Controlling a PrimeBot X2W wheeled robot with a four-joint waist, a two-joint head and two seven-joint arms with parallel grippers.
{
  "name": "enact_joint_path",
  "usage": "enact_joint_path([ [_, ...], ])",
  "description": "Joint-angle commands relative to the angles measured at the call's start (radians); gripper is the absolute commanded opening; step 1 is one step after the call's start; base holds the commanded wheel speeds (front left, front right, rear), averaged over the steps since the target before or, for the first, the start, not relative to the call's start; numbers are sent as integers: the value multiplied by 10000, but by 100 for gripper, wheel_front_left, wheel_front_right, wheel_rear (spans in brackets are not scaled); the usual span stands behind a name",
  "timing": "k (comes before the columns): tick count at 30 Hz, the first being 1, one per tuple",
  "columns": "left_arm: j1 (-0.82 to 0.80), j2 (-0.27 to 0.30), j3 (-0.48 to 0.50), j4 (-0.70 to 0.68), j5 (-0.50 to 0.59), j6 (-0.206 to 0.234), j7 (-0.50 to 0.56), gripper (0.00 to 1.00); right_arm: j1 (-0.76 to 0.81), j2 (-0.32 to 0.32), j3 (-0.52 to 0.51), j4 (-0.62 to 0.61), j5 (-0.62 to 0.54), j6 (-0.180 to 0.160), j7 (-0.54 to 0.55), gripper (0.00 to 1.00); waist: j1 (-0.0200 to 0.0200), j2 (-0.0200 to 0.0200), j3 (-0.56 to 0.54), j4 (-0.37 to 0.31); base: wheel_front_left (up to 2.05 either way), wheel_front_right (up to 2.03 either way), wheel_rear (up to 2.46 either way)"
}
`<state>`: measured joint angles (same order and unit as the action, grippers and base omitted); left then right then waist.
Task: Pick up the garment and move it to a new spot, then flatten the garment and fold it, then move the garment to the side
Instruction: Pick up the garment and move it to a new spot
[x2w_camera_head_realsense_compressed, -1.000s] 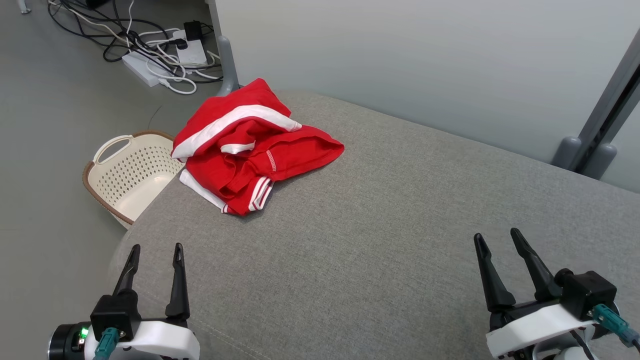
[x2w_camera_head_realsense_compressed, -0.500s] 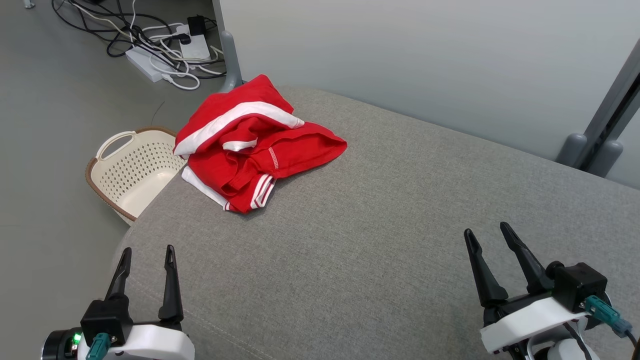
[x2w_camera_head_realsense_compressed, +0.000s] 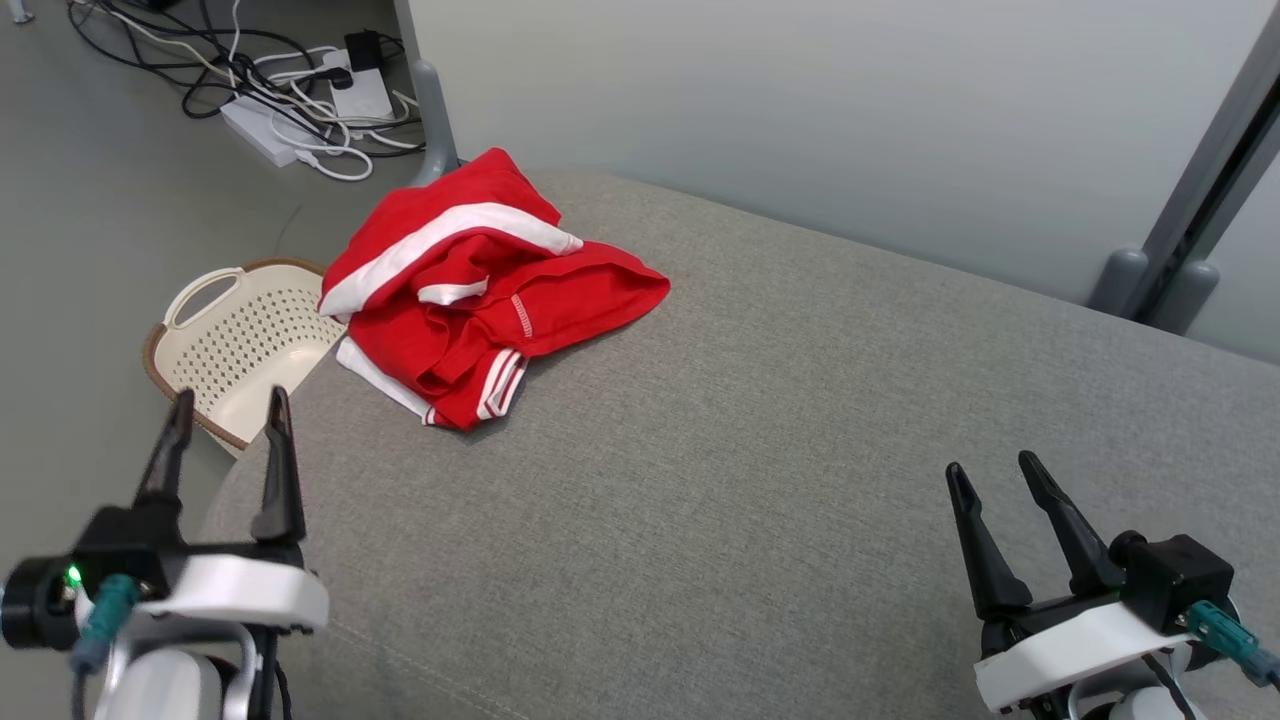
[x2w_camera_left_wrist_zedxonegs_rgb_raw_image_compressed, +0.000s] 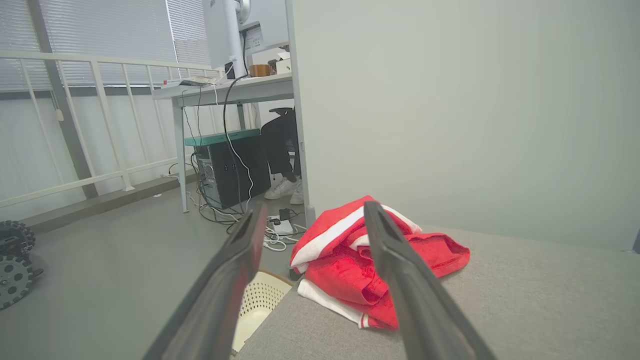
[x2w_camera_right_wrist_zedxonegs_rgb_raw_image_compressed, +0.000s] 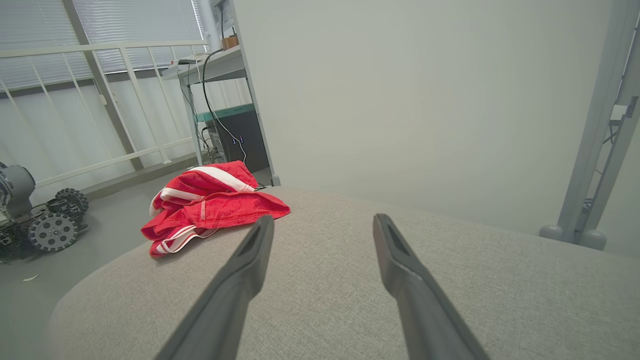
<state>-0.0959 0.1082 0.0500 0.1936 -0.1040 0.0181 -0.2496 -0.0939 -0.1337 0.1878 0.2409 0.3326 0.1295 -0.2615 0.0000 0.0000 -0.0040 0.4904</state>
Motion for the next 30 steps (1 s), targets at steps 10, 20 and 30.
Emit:
enact_joint_path([
  [10, -2389, 1125, 774, -398, -1130, -494, 2385, 100, -491, -347, 166, -150, -17, 23, -45, 100, 0, 0, 962, -1261, 0, 0, 0],
  [20, -4331, 2423, 1733, 1306, -2118, -686, 4003, 100, -1190, -806, 130, -496, 54, 23, -45, 100, 0, 0, 1884, -2935, 0, 0, 0],
  [30, -5511, 3216, 2307, 2844, -2716, -630, 4598, 100, -1869, -981, -22, -1090, 157, 23, -45, 100, 0, 0, 2897, -4179, 0, 0, 0],
])
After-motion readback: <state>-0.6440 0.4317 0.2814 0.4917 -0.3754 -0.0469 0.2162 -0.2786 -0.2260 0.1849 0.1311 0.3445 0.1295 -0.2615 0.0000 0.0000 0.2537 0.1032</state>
